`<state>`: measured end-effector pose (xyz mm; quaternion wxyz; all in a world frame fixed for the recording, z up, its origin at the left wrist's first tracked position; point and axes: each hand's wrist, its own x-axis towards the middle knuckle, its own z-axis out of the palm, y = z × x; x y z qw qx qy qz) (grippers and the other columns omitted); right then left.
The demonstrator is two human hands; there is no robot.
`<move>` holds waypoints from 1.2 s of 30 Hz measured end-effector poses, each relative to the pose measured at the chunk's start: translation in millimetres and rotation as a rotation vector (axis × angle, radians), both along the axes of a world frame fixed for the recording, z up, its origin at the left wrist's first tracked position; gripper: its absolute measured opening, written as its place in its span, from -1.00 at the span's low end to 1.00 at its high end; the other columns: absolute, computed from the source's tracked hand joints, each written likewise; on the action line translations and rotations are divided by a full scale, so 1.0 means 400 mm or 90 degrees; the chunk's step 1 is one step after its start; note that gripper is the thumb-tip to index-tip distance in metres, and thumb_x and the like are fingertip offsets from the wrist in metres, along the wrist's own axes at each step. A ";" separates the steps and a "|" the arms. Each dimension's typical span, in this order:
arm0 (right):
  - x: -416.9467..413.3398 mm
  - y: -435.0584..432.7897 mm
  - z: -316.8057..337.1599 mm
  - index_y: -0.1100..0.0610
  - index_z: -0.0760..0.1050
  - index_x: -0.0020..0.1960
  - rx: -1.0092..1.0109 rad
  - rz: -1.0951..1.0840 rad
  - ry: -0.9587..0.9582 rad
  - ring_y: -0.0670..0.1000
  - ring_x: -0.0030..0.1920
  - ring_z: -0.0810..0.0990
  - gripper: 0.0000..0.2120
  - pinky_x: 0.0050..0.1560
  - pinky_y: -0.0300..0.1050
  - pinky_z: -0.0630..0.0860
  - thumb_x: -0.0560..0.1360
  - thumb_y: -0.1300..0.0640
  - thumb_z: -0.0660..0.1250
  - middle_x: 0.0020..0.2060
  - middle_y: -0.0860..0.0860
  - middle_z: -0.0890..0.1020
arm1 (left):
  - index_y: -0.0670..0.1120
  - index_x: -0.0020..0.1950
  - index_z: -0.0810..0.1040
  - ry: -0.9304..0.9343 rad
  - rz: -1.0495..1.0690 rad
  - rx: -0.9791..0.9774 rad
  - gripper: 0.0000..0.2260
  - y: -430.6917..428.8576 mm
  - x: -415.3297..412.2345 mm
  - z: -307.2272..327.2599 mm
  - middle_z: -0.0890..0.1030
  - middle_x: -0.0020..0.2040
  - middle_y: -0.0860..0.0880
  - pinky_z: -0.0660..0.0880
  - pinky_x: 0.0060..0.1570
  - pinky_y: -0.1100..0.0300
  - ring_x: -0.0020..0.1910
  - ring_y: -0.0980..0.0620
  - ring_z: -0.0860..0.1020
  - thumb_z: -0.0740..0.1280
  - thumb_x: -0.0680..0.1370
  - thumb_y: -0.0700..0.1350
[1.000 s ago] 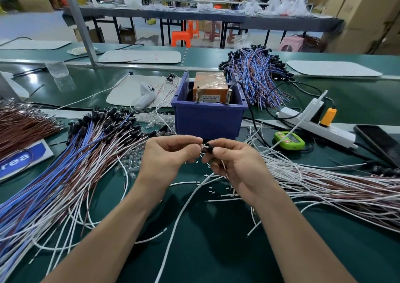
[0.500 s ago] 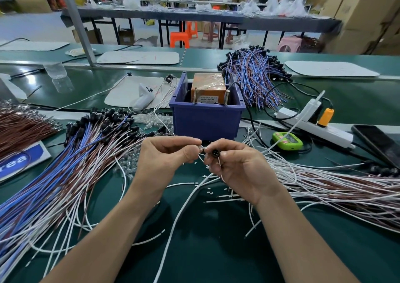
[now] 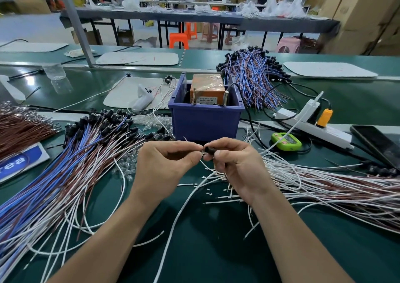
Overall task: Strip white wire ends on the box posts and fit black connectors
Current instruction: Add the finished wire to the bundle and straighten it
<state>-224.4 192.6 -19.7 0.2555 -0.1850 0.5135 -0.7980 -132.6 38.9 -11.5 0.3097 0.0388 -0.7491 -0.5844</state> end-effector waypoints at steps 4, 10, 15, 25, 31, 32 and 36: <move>0.002 -0.003 0.003 0.18 0.74 -0.19 0.032 -0.033 0.016 -0.01 -0.28 0.64 -0.66 -0.36 -0.27 0.37 0.43 0.53 0.29 -0.29 0.21 0.68 | 0.13 -0.10 0.77 -0.010 0.041 -0.018 -0.75 0.000 0.000 -0.005 0.75 -0.22 0.11 0.58 -0.15 0.35 -0.22 0.12 0.72 0.59 0.42 -0.24; 0.009 -0.002 0.010 0.18 0.74 -0.18 0.070 -0.034 0.040 0.00 -0.24 0.67 -0.66 -0.35 -0.26 0.35 0.42 0.54 0.30 -0.32 0.14 0.66 | 0.09 -0.14 0.79 -0.021 0.048 -0.004 -0.77 -0.005 -0.004 -0.005 0.75 -0.24 0.09 0.54 -0.19 0.37 -0.27 0.17 0.68 0.59 0.42 -0.27; 0.014 -0.006 0.010 0.17 0.74 -0.15 0.101 -0.050 0.080 0.07 -0.19 0.63 -0.66 -0.33 -0.24 0.34 0.44 0.53 0.31 -0.29 0.19 0.66 | 0.10 -0.13 0.79 -0.029 0.028 -0.043 -0.76 -0.006 -0.007 -0.009 0.75 -0.21 0.13 0.54 -0.15 0.41 -0.21 0.17 0.71 0.60 0.41 -0.27; 0.017 -0.008 0.010 0.20 0.74 -0.14 0.126 -0.060 0.120 0.09 -0.16 0.66 -0.67 -0.35 -0.32 0.42 0.43 0.54 0.32 -0.25 0.20 0.71 | 0.12 -0.11 0.78 -0.026 -0.018 -0.036 -0.69 -0.020 -0.008 -0.018 0.76 -0.18 0.09 0.58 -0.09 0.36 -0.17 0.13 0.73 0.59 0.40 -0.32; 0.016 -0.006 0.009 0.18 0.75 -0.13 0.142 -0.044 0.124 0.07 -0.16 0.70 -0.68 -0.33 -0.29 0.44 0.45 0.52 0.33 -0.23 0.21 0.72 | 0.13 -0.11 0.78 -0.025 -0.005 -0.020 -0.67 -0.019 -0.008 -0.016 0.76 -0.20 0.10 0.57 -0.12 0.39 -0.20 0.16 0.72 0.59 0.39 -0.34; 0.016 -0.006 0.009 0.18 0.75 -0.13 0.140 -0.038 0.114 0.04 -0.19 0.69 -0.69 -0.36 -0.31 0.42 0.46 0.51 0.34 -0.24 0.21 0.72 | 0.12 -0.12 0.78 -0.023 0.003 -0.008 -0.67 -0.015 -0.009 -0.016 0.76 -0.20 0.10 0.56 -0.13 0.40 -0.22 0.18 0.71 0.59 0.39 -0.34; 0.009 -0.003 0.006 0.18 0.75 -0.10 0.146 -0.027 0.095 0.04 -0.31 0.54 -0.72 -0.38 -0.30 0.40 0.48 0.47 0.35 -0.25 0.24 0.71 | 0.08 -0.13 0.78 -0.024 0.007 0.027 -0.70 -0.006 -0.012 -0.014 0.76 -0.22 0.06 0.55 -0.14 0.40 -0.24 0.18 0.70 0.59 0.39 -0.34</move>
